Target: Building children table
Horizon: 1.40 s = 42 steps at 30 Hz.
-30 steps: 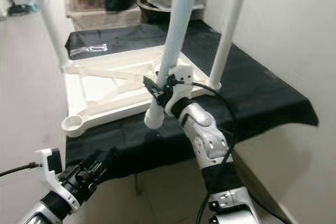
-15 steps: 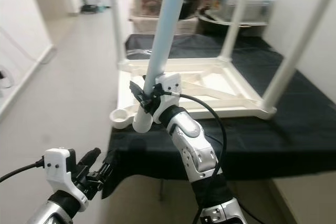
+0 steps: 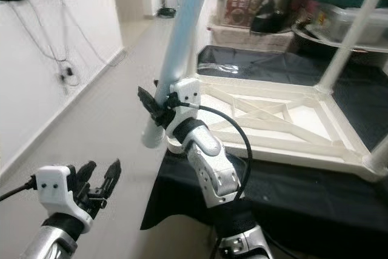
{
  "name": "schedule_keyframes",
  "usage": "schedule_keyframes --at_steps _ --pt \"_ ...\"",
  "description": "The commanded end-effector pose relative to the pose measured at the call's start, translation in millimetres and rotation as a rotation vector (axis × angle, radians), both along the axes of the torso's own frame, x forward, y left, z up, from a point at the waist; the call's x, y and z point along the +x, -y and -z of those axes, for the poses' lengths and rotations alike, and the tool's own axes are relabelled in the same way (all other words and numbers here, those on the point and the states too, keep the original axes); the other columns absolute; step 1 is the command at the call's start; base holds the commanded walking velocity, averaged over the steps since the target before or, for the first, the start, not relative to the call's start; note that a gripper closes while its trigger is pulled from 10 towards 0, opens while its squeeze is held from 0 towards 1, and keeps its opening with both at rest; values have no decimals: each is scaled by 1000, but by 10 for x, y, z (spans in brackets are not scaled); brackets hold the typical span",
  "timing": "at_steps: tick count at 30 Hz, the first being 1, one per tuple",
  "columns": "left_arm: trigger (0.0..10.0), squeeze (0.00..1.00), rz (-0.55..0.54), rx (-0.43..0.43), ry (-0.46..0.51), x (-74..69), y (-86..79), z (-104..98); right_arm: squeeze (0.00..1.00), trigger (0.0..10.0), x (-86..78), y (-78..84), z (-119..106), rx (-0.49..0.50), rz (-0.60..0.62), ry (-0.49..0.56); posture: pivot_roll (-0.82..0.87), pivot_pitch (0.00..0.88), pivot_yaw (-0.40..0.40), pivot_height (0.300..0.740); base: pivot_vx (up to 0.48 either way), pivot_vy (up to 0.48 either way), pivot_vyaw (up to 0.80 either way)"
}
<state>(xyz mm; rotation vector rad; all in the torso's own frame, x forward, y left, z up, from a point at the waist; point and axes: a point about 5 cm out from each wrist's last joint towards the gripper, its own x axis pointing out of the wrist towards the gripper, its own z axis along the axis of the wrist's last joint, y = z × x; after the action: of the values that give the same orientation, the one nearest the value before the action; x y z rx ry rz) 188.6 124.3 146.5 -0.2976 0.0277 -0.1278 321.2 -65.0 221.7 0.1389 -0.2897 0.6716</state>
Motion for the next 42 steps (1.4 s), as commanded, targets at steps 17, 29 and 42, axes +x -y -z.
schedule_keyframes --at_steps 17,29,42 --pt "10000 0 -40 34 23 47 12 8 0 10000 -11 -56 -68 27 8 30 22 0 -30 740 0 0 753" --pt "10000 0 -78 52 52 107 -56 -40 0 10000 51 -7 -47 26 42 6 16 0 -28 740 0 0 -400" --pt "10000 0 -201 97 83 173 -235 -116 0 10000 120 15 -18 -12 129 10 24 0 -45 740 0 0 -761"
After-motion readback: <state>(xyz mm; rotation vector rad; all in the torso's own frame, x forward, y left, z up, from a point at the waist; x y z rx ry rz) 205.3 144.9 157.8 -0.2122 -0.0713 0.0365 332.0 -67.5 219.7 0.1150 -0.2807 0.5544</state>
